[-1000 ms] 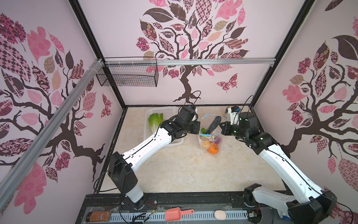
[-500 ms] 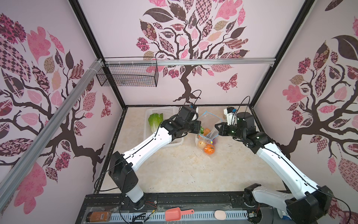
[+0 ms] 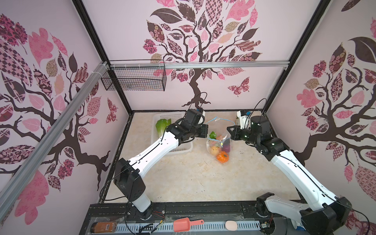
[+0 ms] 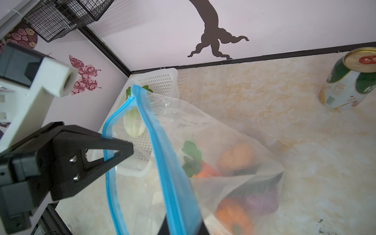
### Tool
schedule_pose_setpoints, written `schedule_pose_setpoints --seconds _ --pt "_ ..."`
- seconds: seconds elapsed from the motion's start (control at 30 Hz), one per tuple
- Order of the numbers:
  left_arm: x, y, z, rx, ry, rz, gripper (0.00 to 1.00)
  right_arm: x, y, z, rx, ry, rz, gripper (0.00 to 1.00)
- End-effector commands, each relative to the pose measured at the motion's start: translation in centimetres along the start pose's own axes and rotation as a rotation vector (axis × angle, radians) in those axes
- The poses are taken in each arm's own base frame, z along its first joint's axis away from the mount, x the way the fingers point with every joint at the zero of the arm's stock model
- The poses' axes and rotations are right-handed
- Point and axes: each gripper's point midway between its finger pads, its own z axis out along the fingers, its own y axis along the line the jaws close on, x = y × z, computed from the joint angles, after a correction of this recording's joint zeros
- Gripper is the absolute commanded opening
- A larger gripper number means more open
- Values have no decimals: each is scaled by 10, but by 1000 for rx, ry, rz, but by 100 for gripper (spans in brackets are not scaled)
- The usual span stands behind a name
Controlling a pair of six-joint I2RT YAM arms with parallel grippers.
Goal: Place the food in the zip-top bag and seal the zipper
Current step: 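Open the left gripper and lift it out of the bag mouth, then move the left gripper over the basket above the green lettuce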
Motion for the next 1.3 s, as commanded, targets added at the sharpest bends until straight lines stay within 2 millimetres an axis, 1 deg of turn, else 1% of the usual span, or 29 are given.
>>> schedule_pose_setpoints --seconds 0.0,0.07,0.1,0.27,0.3,0.37,0.47,0.53,0.57,0.63,0.67,0.77,0.87,0.93,1.0,1.03,1.13,1.2,1.27 --pt "-13 4 -9 78 -33 -66 0 3 2 6 -23 12 -15 0" --pt "-20 -1 -18 94 -63 -51 0 5 -1 9 -13 17 -13 0" --pt "-23 -4 -23 102 -76 -44 0 4 -2 9 -6 12 -16 3" --pt "-35 -16 -38 130 -97 -1 0 -12 -3 6 22 -30 -36 30" --pt "-35 -19 -39 142 -95 6 0 -15 -3 6 28 -33 -41 34" --pt "-36 -23 -40 161 -89 12 0 -19 -3 7 34 -35 -44 38" --pt "-32 -26 -38 178 -72 11 0 -24 -3 8 46 -38 -49 40" --pt "-29 -23 -33 171 -61 7 0 -26 -3 9 50 -43 -51 36" --pt "-28 -22 -31 168 -55 3 0 -26 -4 8 53 -42 -49 30" --pt "-24 -20 -27 162 -41 -1 0 -28 -3 7 52 -45 -45 7" --pt "-24 -18 -26 156 -38 -4 0 -28 -2 6 47 -48 -46 0" --pt "-26 -16 -26 136 -42 -8 0 -35 4 -2 36 -56 -49 0" --pt "-34 -23 -33 151 -45 -3 0 -48 14 -18 27 -74 -68 0" --pt "-39 -31 -39 180 -46 -1 0 -55 14 -31 59 -78 -85 0" --pt "-37 -37 -39 215 -37 -14 0 -55 11 -41 104 -63 -100 0" --pt "-34 -37 -36 223 -30 -24 0 -53 9 -43 117 -53 -105 0" --pt "-22 -25 -21 195 6 -50 0 -39 -1 -38 150 -18 -102 0" --pt "-18 -16 -16 160 14 -48 0 -25 -6 -25 149 33 -90 0" --pt "-17 -5 -14 100 7 -42 0 -11 -9 -12 133 84 -78 0"
